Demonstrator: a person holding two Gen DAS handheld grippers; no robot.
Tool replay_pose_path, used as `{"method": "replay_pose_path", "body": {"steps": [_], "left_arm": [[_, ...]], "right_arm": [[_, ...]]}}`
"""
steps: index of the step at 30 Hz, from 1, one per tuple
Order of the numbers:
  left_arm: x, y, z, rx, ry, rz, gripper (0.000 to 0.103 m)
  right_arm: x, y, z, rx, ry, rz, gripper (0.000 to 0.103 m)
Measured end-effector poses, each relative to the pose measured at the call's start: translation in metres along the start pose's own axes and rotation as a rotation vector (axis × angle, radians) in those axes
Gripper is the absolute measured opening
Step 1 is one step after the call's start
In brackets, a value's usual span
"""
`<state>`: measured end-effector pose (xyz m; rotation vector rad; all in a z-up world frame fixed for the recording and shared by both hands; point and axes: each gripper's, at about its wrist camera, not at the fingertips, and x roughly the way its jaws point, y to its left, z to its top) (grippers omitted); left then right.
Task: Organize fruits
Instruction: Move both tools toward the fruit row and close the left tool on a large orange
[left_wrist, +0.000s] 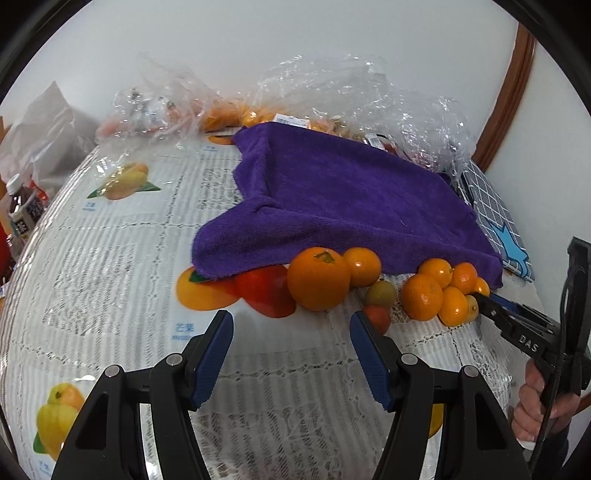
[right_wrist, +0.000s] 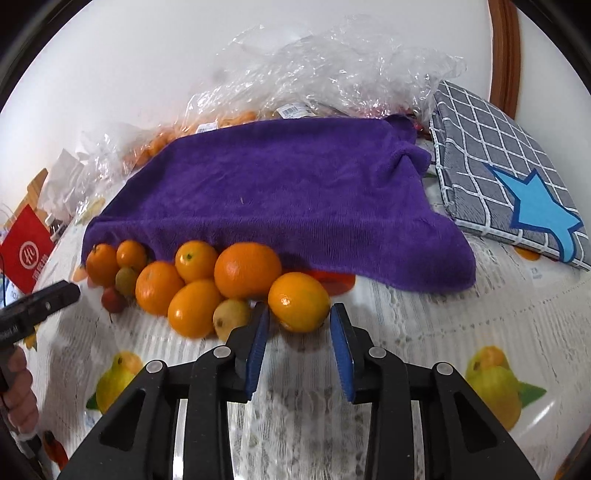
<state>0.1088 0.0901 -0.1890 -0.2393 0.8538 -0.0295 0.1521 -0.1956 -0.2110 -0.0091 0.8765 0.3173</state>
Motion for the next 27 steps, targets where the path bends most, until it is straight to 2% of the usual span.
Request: {"method": "replay_pose_path", "body": {"steps": [6, 12, 14, 16, 17, 21, 23, 27], "left_arm": [[0.01, -0.007, 0.01, 0.003, -0.003, -0.003, 0.064], [0.03, -0.015, 0.018, 0.014, 0.013, 0.003, 0.064], [0.032, -0.015, 0.014, 0.013, -0.01, -0.003, 0.063], [0.03, -0.014, 0.014, 0.002, -0.022, -0.005, 0.057], [0.029, -0.013, 0.013, -0.002, -0.029, -0.015, 0.051], [0.028, -0.009, 0.01, -0.017, -0.025, -0.053, 0.042], [0.027, -0.012, 0.009, -0.01, -0.029, -0.047, 0.041], [0.026, -0.013, 0.009, -0.012, -0.033, -0.043, 0.041]], "right_arm": [[0.005, -0.003, 0.0, 0.003, -0.013, 0.01, 0.034], [-0.007, -0.012, -0.007, 0.007, -0.035, -0.028, 0.034], [-0.009, -0.014, -0.01, 0.01, -0.033, -0.03, 0.034], [-0.01, -0.016, -0.012, 0.038, -0.031, -0.024, 0.034], [-0.011, -0.016, -0.013, 0.044, -0.034, -0.032, 0.034], [-0.007, -0.013, -0.012, 0.032, -0.02, -0.042, 0.034], [-0.005, -0.011, -0.012, 0.023, -0.016, -0.046, 0.037], [-0.004, -0.009, -0.012, 0.014, -0.015, -0.039, 0.038]]}}
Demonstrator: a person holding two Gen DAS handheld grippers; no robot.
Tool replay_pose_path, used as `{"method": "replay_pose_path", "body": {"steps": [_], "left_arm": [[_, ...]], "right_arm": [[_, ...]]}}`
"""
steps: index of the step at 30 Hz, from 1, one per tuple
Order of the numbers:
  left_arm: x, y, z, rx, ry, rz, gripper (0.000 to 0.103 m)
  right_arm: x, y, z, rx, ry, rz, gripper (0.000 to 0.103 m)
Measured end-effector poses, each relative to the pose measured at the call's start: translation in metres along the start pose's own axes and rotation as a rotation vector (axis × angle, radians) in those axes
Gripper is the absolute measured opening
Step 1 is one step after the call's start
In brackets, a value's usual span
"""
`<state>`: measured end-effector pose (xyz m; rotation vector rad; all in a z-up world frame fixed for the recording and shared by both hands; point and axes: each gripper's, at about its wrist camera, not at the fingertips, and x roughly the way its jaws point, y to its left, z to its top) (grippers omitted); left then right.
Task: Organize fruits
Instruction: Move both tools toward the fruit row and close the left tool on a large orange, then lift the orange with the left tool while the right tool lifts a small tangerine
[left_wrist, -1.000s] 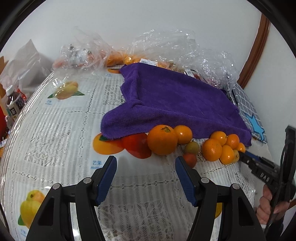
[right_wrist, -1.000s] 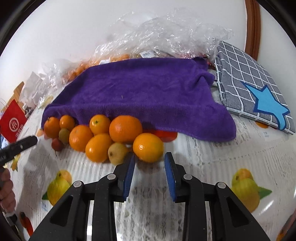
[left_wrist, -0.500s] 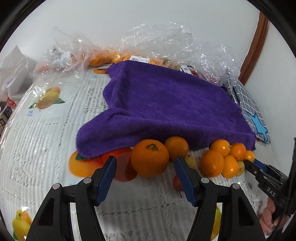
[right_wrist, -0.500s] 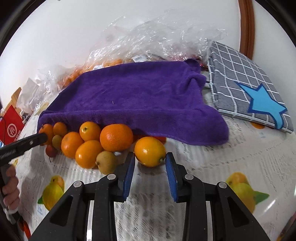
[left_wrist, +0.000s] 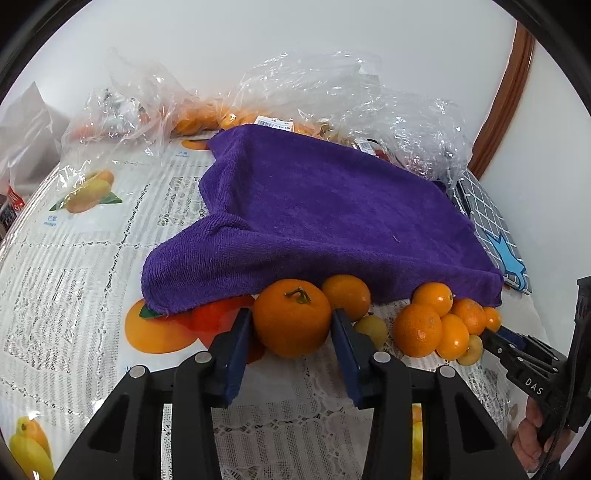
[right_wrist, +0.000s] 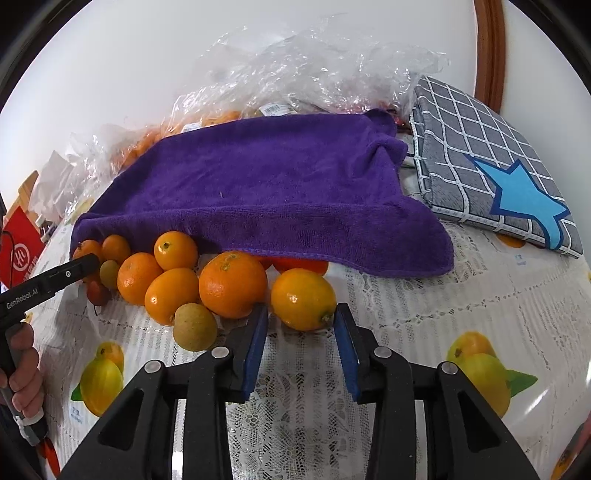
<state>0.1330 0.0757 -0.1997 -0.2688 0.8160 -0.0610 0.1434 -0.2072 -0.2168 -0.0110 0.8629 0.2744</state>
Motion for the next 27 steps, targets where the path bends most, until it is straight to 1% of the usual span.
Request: {"method": "replay_pose_path", "body": {"steps": [1, 4, 8, 11, 16, 18, 20, 23, 27], "left_arm": [[-0.001, 0.001, 0.0, -0.004, -0.006, 0.007, 0.041], [-0.003, 0.002, 0.001, -0.014, -0.022, 0.003, 0.041], [-0.003, 0.005, 0.001, -0.03, -0.022, 0.01, 0.041], [-0.005, 0.008, 0.0, -0.038, -0.022, 0.012, 0.041], [-0.009, 0.008, -0.001, -0.034, -0.033, 0.012, 0.041], [-0.01, 0.008, -0.002, -0.031, -0.04, 0.015, 0.041], [-0.012, 0.006, -0.002, -0.029, -0.047, 0.016, 0.041], [-0.015, 0.005, -0.002, -0.03, -0.062, 0.015, 0.041], [-0.019, 0.009, -0.003, -0.051, -0.072, 0.008, 0.041]], "right_arm": [[-0.001, -0.002, -0.001, 0.006, -0.003, 0.007, 0.034], [-0.003, -0.008, -0.001, 0.034, -0.015, 0.036, 0.033], [-0.003, -0.006, -0.001, 0.033, -0.017, 0.011, 0.033], [-0.001, -0.004, -0.001, 0.027, -0.007, 0.01, 0.034], [0.0, -0.001, 0.0, 0.007, -0.001, 0.003, 0.038], [0.0, 0.0, 0.001, 0.004, -0.002, -0.003, 0.038], [0.0, -0.001, 0.001, 0.008, -0.004, -0.007, 0.033], [-0.003, -0.005, 0.001, 0.024, -0.02, 0.011, 0.033], [-0.012, -0.008, 0.0, 0.044, -0.061, 0.028, 0.033]]}}
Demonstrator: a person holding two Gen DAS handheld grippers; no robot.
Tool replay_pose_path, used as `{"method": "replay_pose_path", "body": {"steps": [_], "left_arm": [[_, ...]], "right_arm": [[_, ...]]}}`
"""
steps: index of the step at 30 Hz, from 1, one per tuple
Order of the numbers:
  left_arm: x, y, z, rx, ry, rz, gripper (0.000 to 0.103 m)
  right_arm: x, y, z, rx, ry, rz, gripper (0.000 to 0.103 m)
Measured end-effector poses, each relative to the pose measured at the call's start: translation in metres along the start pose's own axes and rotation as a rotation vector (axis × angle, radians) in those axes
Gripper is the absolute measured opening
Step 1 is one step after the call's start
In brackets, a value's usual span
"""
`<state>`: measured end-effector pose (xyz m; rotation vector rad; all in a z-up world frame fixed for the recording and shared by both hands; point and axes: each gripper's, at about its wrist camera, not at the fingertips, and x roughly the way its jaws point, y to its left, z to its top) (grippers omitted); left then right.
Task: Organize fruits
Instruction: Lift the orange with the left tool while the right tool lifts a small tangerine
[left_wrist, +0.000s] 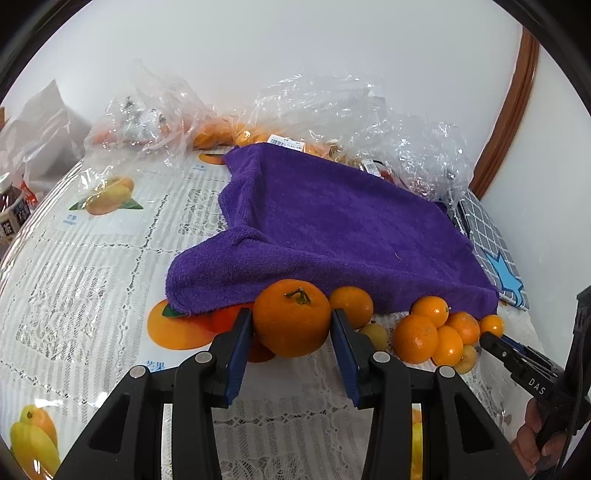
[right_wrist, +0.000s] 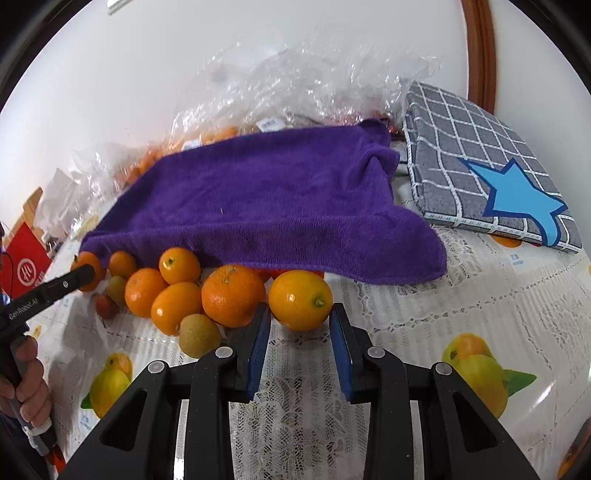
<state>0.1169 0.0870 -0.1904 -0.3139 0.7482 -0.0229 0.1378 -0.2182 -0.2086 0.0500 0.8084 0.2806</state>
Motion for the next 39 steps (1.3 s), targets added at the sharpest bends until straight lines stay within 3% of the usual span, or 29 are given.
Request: {"method": "replay_pose_path", "body": {"steps": [11, 25, 39], "left_arm": [[-0.019, -0.003, 0.01, -0.022, -0.014, -0.037, 0.041], [-0.035, -0.03, 0.065, 0.013, -0.044, -0.056, 0.041], [0.004, -0.044, 0.112, 0.014, -0.017, -0.019, 0.041]], "right_arm": [[-0.032, -0.001, 0.007, -0.011, -0.061, -0.013, 0.033], [-0.057, 0.015, 0.056, -0.004, -0.098, -0.048, 0.033], [-0.032, 0.014, 0.111, -0.039, -0.121, -0.027, 0.033]]}}
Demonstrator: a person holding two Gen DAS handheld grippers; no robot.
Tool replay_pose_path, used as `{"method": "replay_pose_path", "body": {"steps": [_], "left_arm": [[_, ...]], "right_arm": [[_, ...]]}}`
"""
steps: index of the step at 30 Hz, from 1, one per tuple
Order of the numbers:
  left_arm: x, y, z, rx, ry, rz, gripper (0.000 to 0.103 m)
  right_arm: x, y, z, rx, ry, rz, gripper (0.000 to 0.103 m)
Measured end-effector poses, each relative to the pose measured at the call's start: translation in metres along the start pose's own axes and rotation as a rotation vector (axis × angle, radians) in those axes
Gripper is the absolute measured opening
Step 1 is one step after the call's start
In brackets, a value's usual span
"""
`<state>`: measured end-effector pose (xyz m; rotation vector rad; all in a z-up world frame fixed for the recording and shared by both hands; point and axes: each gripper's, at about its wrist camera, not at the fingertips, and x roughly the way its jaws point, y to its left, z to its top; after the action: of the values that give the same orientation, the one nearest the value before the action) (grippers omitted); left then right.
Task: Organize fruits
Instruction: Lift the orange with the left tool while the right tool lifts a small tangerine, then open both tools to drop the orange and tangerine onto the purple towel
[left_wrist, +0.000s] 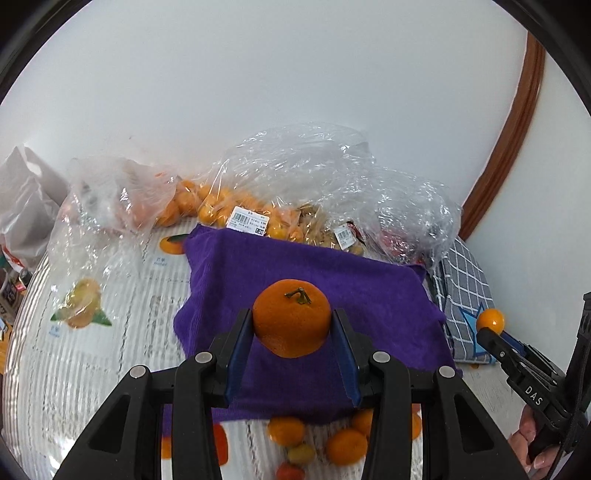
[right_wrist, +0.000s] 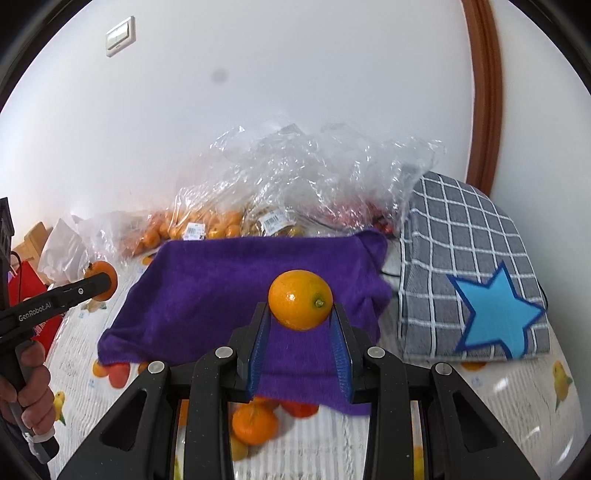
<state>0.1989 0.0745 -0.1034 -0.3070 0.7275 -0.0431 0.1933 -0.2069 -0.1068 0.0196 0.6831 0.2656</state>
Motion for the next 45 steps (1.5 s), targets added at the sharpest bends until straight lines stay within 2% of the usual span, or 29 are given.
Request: {"method": "replay_pose_path", "body": {"steps": [6, 10, 17, 25, 31, 36, 37, 39, 45], "left_arm": [[0.032, 0.001, 0.009, -0.008, 0.038, 0.029, 0.041], [0.055, 0.003, 0.016, -0.026, 0.065, 0.038, 0.041], [0.096, 0.004, 0.021, -0.032, 0.131, 0.061, 0.041], [0.127, 0.015, 0.013, -0.032, 0.209, 0.082, 0.041], [0.128, 0.01, 0.013, -0.004, 0.2, 0.094, 0.041], [0.128, 0.006, 0.013, 0.023, 0.235, 0.1, 0.048], [0.125, 0.004, 0.013, 0.024, 0.239, 0.103, 0.05], [0.116, 0.002, 0.014, 0.034, 0.233, 0.112, 0.057], [0.07, 0.0, 0.017, 0.039, 0.175, 0.109, 0.059]], "right_arm": [[0.035, -0.005, 0.014, -0.006, 0.018, 0.013, 0.033], [0.064, -0.007, 0.016, -0.007, 0.06, 0.013, 0.033], [0.112, -0.011, 0.008, -0.013, 0.156, 0.039, 0.033], [0.141, -0.008, -0.008, -0.027, 0.243, 0.039, 0.033], [0.143, -0.008, -0.01, -0.028, 0.252, 0.038, 0.034], [0.138, -0.005, -0.012, -0.04, 0.246, 0.064, 0.05], [0.136, -0.004, -0.011, -0.048, 0.24, 0.061, 0.055], [0.13, -0.003, -0.01, -0.055, 0.228, 0.052, 0.056], [0.09, -0.003, -0.002, -0.003, 0.177, 0.095, 0.056]]}}
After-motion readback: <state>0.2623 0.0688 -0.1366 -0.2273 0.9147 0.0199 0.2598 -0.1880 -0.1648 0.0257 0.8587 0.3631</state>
